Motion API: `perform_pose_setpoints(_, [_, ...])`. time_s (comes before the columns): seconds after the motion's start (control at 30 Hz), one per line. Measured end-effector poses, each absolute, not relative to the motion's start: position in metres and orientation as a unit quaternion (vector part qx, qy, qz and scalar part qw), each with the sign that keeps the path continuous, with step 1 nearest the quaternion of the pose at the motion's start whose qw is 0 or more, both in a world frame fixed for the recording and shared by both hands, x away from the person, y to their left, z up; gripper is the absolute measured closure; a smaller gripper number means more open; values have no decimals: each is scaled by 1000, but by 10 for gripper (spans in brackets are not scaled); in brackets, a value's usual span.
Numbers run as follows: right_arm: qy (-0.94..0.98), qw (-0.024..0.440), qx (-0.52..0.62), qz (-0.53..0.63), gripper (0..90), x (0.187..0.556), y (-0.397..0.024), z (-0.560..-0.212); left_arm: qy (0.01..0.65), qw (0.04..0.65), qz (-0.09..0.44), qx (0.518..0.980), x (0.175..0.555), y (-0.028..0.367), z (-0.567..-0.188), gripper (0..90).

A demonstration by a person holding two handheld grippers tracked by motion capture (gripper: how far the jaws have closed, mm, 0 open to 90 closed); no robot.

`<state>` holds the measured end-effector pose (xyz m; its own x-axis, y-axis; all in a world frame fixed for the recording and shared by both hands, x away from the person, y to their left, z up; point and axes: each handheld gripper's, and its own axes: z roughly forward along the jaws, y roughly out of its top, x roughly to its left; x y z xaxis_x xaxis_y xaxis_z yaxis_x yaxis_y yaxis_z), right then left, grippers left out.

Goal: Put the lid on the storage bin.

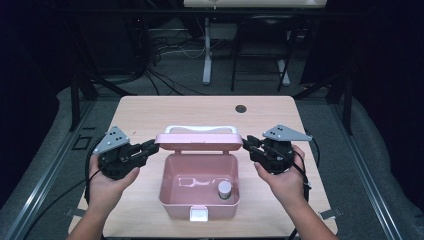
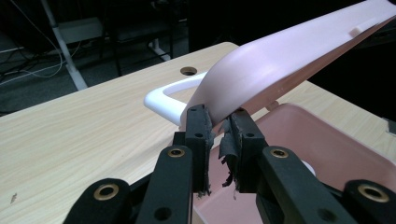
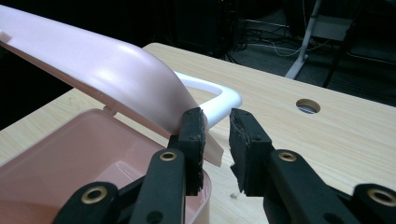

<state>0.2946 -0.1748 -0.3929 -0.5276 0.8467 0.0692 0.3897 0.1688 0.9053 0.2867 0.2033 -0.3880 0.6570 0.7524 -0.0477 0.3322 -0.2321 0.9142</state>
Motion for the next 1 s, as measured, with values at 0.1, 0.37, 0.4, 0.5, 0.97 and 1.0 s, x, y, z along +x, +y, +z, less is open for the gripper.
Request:
perform_pose_setpoints(0.1, [727, 234, 425, 485, 746, 294, -175, -393, 357, 506, 210, 757, 285, 203, -388, 791])
perform_pose_setpoints(0.37, [727, 222, 427, 490, 736, 294, -178, -392, 354, 507, 209, 757, 280, 204, -389, 782])
perform_pose_setpoints(0.4, [727, 220, 427, 490, 735, 294, -178, -392, 355, 507, 210, 757, 279, 204, -390, 778])
perform_pose_setpoints(0.5, [727, 219, 427, 491, 732, 294, -178, -393, 354, 507, 210, 757, 277, 205, -392, 772])
perform_pose_setpoints(0.97, [728, 205, 419, 503, 718, 293, -179, -392, 348, 503, 201, 765, 270, 206, -396, 766])
perform_pose_setpoints(1.0, [727, 204, 419, 504, 716, 293, -180, -392, 349, 502, 200, 766, 269, 206, -396, 766])
